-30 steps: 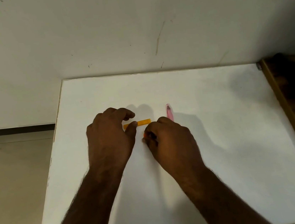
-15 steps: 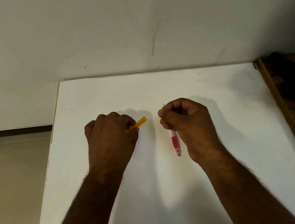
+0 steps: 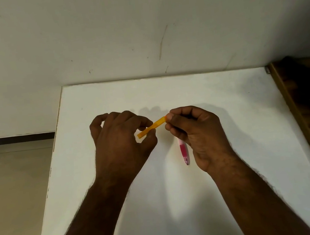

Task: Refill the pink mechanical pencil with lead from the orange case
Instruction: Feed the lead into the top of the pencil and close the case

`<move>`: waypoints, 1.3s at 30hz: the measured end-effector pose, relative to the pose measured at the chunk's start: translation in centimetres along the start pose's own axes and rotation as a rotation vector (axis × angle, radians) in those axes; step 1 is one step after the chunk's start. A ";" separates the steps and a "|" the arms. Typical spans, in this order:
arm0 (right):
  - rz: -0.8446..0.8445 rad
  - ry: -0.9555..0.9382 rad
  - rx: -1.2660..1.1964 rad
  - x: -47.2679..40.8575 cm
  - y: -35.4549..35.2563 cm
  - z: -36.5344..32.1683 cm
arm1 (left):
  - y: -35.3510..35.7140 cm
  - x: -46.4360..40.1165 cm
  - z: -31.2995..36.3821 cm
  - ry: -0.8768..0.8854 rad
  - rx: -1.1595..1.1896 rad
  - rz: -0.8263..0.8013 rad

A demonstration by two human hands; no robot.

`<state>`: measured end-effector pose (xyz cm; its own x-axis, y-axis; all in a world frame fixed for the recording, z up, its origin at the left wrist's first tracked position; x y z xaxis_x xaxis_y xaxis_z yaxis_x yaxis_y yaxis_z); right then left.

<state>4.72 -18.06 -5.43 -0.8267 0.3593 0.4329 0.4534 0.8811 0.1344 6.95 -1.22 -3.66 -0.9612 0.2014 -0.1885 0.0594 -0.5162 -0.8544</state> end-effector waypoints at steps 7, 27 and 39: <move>-0.006 -0.037 0.068 -0.1 0.0 0.0 | 0.1 0.0 0.0 0.006 0.013 0.001; 0.049 -0.370 0.688 -0.1 0.1 0.1 | 2.2 0.6 -1.7 -0.362 -0.045 -0.047; 0.131 -0.467 1.235 0.1 0.0 1.2 | 2.3 0.7 -1.7 -0.413 -0.104 -0.062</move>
<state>4.23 -17.69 -6.50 -0.9491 0.3150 0.0019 0.1448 0.4417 -0.8854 6.83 -0.78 -6.57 -0.9897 -0.1316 0.0559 0.0050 -0.4223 -0.9064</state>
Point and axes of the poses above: each hand's wrist, its own x-axis away from the middle knuckle, its own y-axis out of the palm, z = x × y, the point moved 2 cm from there along -x, towards the middle knuckle, and after that the axes turned 1 degree about -y, right-handed, at the moved point
